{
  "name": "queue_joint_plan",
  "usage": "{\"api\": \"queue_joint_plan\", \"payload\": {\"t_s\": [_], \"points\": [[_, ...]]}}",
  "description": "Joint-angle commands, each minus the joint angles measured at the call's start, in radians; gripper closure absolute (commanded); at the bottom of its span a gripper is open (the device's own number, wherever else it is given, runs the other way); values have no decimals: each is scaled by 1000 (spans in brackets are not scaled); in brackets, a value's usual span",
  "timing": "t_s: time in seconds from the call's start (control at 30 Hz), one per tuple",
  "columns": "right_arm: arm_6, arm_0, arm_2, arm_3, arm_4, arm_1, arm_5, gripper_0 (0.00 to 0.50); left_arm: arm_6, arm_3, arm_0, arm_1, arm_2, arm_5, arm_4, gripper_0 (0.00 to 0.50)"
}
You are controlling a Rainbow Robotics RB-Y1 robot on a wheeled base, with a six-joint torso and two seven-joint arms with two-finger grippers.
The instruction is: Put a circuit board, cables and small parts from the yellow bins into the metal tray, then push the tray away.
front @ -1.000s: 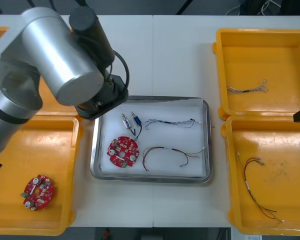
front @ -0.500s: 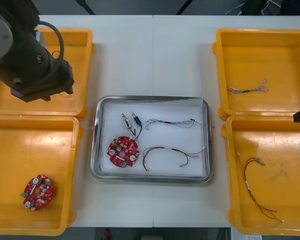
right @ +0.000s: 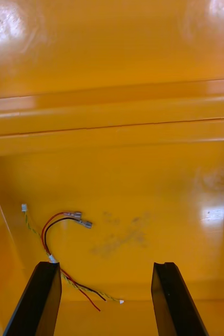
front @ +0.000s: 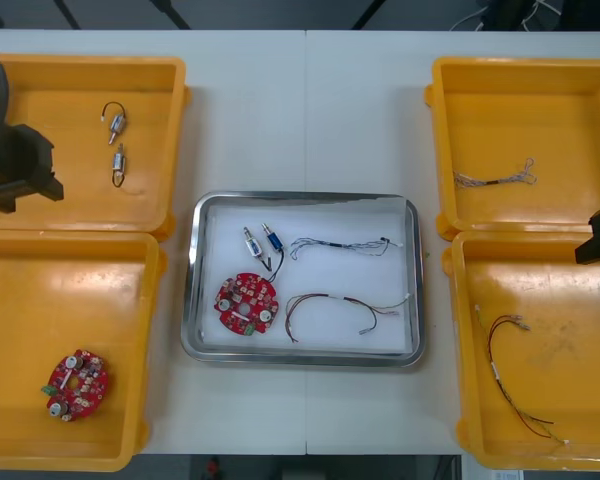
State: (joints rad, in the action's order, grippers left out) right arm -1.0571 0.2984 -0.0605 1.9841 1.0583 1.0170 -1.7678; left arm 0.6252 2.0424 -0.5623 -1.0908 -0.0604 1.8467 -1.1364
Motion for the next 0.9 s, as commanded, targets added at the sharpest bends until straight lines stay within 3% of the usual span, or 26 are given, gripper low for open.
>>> {"api": "queue_joint_plan", "payload": {"t_s": [0.03,0.2,0.33,0.6,0.9], "points": [[-40,71,87,61,19,3,-16,0,113,64,133,-70,106,-47,-5,0],[-47,142,179,116,32,2,-21,0,129,98,274,-81,197,-113,7,0],[-55,182,237,163,46,3,-21,0,145,116,337,-96,228,-132,27,0],[-92,269,311,226,166,-18,-21,0,162,134,464,-126,244,-244,30,0],[-268,366,455,282,143,-103,-21,0,231,133,495,-132,244,-265,32,0]]}}
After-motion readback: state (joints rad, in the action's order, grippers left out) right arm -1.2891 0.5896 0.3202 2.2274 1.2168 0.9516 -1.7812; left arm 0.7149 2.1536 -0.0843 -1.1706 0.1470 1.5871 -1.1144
